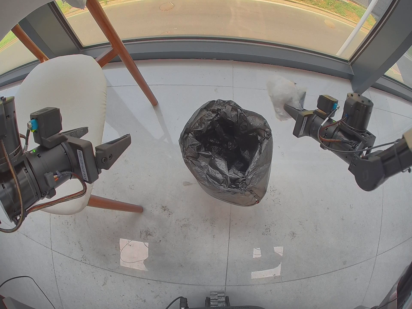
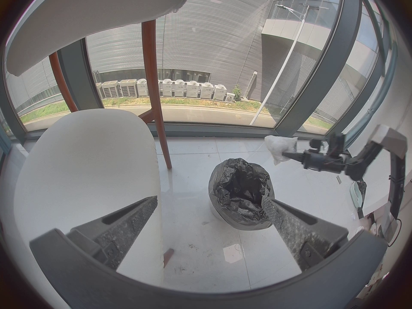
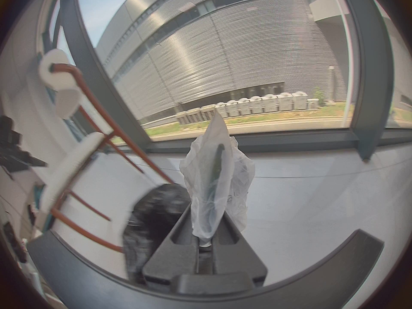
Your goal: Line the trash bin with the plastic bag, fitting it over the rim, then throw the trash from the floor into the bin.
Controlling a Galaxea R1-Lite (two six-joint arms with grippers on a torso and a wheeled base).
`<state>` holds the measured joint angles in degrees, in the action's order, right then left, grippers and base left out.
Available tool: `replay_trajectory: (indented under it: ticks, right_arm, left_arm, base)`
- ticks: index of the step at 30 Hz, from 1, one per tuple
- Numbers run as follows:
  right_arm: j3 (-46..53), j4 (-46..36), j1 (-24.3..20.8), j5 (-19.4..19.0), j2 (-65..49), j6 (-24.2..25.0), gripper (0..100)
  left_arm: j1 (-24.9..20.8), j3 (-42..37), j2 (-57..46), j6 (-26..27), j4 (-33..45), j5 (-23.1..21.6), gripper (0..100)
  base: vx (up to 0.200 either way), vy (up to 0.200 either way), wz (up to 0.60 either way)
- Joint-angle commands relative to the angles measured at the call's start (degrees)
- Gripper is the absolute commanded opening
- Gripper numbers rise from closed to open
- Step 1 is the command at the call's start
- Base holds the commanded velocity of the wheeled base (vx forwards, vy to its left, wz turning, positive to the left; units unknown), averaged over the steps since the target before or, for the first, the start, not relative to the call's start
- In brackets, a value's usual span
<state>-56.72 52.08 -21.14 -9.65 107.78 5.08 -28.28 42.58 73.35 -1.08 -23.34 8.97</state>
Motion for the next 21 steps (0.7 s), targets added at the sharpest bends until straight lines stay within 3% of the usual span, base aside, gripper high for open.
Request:
replay_trajectory:
  ticks: [1, 6, 12, 13, 21]
  right_arm:
    - [7.86, -4.97, -8.83, -0.80, -13.65, 0.19, 0]
    - [9.09, -4.53, -13.14, -0.80, -12.94, 0.89, 0]
    - [8.21, -4.53, -13.40, -0.80, -12.06, 0.89, 0]
    - [8.21, -4.53, -13.40, -0.72, -12.06, 0.98, 100]
    - [8.65, -4.53, -13.31, -0.01, -13.91, 0.98, 100]
  left_arm:
    - [0.16, -0.31, -0.67, 0.21, -0.47, -0.01, 100]
    - [1.30, -0.66, -0.75, 0.29, -0.56, -0.10, 100]
    - [1.39, -0.66, -1.90, 0.21, -0.56, -0.10, 100]
    - [1.39, -0.66, -1.90, 0.21, -0.56, -0.10, 100]
    - [4.55, -1.01, -3.13, 0.21, -0.56, -0.18, 100]
  base:
    - [0.000, 0.000, 0.00]
    - [0.000, 0.000, 0.00]
    - [0.000, 0.000, 0.00]
    - [0.000, 0.000, 0.00]
    - [0.000, 0.000, 0.00]
